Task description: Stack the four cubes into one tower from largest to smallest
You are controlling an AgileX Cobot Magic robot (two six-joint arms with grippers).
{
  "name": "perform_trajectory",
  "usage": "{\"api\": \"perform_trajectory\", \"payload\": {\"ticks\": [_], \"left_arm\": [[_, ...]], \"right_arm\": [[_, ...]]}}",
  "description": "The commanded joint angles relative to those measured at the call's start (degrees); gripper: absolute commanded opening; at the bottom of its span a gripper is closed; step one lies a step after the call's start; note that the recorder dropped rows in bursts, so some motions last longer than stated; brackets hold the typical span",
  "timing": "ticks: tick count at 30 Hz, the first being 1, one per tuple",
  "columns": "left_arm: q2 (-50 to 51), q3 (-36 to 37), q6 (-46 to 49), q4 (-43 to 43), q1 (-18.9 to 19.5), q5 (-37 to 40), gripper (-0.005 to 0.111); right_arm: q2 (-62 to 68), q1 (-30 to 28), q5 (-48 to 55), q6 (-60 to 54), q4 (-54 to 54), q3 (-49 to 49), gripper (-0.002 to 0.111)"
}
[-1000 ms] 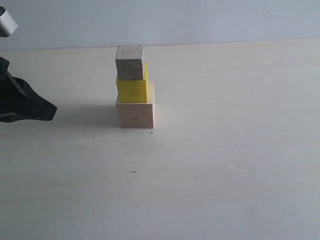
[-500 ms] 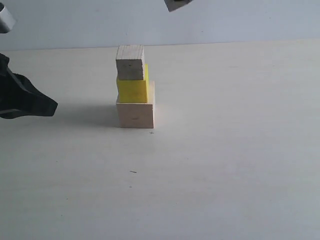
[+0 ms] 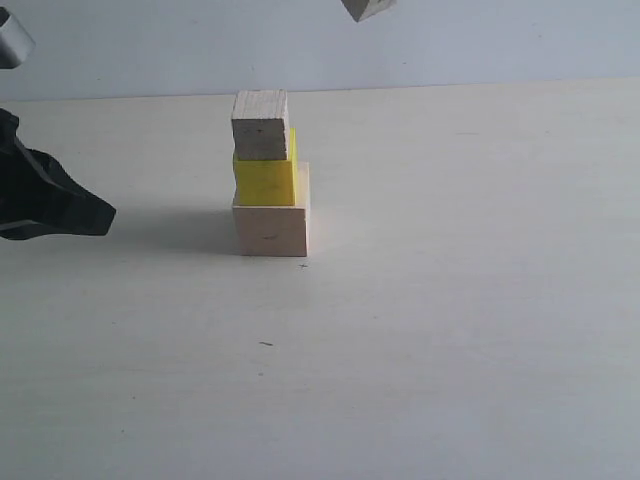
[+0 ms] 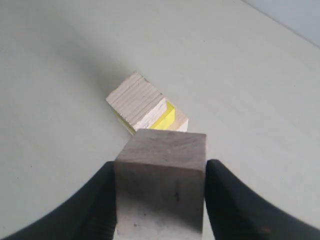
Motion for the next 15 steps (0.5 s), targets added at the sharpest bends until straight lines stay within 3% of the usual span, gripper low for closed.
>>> {"api": "perform_trajectory", "payload": {"ticks": [1,9,15], "left_arm": [[0.1,0.1,-0.1,-0.8,0.0,1.3,0.0],[0.1,0.1,0.1,-0.8,0.0,1.4,0.0],[0.1,0.1,0.3,-0.7,0.0,1.5,0.0]], "right_arm": [[1.1,0.2,0.7,2.7,-1.0,-1.1,0.0],[6.0,0.7,0.7,4.2,2.9,-1.1,0.0],[9.8,7.1,0.7,2.3,1.4,-1.4,0.0]]}}
